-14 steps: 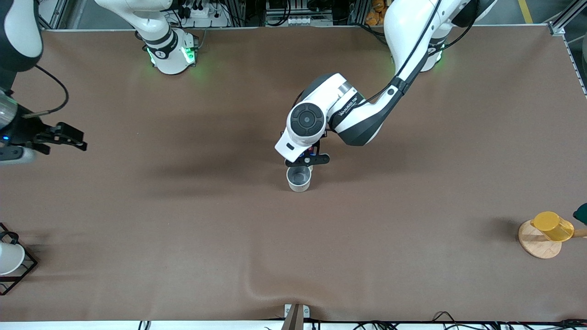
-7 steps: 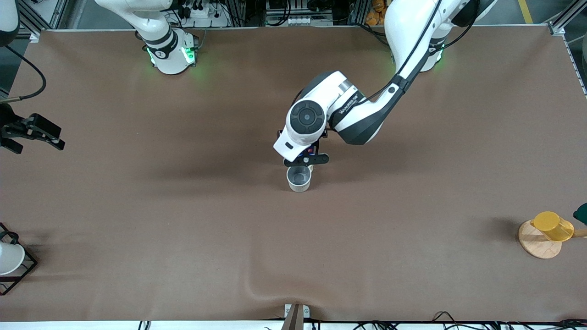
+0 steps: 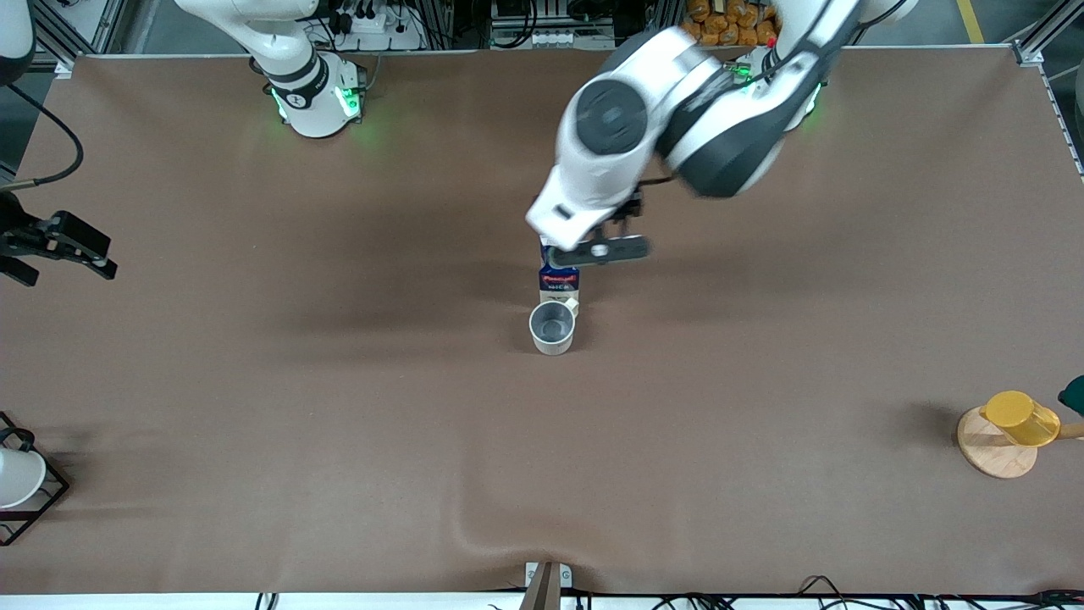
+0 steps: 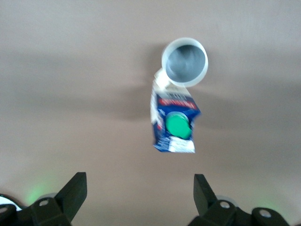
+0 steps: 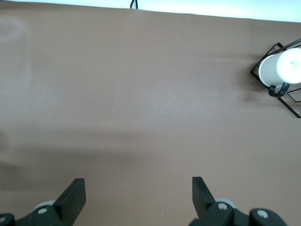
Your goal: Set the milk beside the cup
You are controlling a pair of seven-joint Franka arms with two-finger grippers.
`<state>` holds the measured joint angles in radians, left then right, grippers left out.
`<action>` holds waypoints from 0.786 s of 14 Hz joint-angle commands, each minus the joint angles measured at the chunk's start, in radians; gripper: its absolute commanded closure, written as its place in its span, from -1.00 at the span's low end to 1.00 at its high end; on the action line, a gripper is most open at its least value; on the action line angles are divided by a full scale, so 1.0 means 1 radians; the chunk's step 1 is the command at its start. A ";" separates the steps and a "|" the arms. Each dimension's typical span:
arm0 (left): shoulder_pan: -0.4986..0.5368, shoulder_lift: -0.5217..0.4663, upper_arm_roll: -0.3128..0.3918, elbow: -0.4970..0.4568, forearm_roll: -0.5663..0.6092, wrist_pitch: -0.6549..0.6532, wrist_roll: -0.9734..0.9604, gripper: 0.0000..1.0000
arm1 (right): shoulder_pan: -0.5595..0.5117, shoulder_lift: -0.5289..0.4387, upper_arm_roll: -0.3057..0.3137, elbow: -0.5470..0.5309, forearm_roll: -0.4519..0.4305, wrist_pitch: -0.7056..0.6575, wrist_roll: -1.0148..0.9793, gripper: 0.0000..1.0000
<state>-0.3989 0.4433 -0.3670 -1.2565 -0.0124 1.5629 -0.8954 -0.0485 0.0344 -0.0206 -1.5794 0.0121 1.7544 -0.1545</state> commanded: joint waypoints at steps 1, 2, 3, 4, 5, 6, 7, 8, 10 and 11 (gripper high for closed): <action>0.139 -0.087 0.002 -0.041 0.006 -0.038 0.042 -1.00 | 0.005 0.004 0.001 0.024 -0.021 -0.007 0.003 -1.00; 0.172 -0.101 -0.001 -0.041 0.055 -0.041 0.090 -1.00 | 0.010 0.002 0.002 0.025 -0.024 -0.007 0.004 -1.00; 0.196 -0.116 0.000 -0.043 0.087 -0.050 0.137 -1.00 | 0.007 0.004 0.002 0.029 -0.023 -0.007 0.004 -1.00; 0.230 -0.130 0.000 -0.047 0.104 -0.058 0.182 -1.00 | 0.004 0.002 0.002 0.033 -0.020 -0.009 0.004 -1.00; 0.274 -0.144 -0.001 -0.055 0.107 -0.064 0.228 -1.00 | 0.001 -0.001 -0.001 0.033 -0.020 -0.015 0.006 -1.00; 0.319 -0.162 -0.001 -0.070 0.108 -0.064 0.283 -1.00 | -0.002 -0.004 -0.002 0.039 -0.012 -0.022 0.006 -1.00; 0.359 -0.175 -0.001 -0.076 0.108 -0.064 0.333 -1.00 | -0.001 -0.004 -0.001 0.045 -0.014 -0.044 0.006 -1.00; 0.391 -0.189 -0.003 -0.080 0.108 -0.064 0.384 -1.00 | -0.001 -0.004 -0.001 0.050 -0.012 -0.058 0.006 -1.00; 0.458 -0.244 -0.006 -0.122 0.109 -0.064 0.467 -1.00 | 0.004 -0.004 -0.001 0.052 -0.012 -0.064 0.006 -1.00; 0.491 -0.271 -0.007 -0.145 0.109 -0.061 0.516 -1.00 | 0.002 -0.004 -0.001 0.053 -0.011 -0.070 0.004 -1.00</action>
<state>0.0334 0.2683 -0.3612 -1.3093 0.0798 1.4980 -0.4556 -0.0484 0.0334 -0.0225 -1.5414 0.0120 1.7080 -0.1545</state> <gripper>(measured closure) 0.000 0.000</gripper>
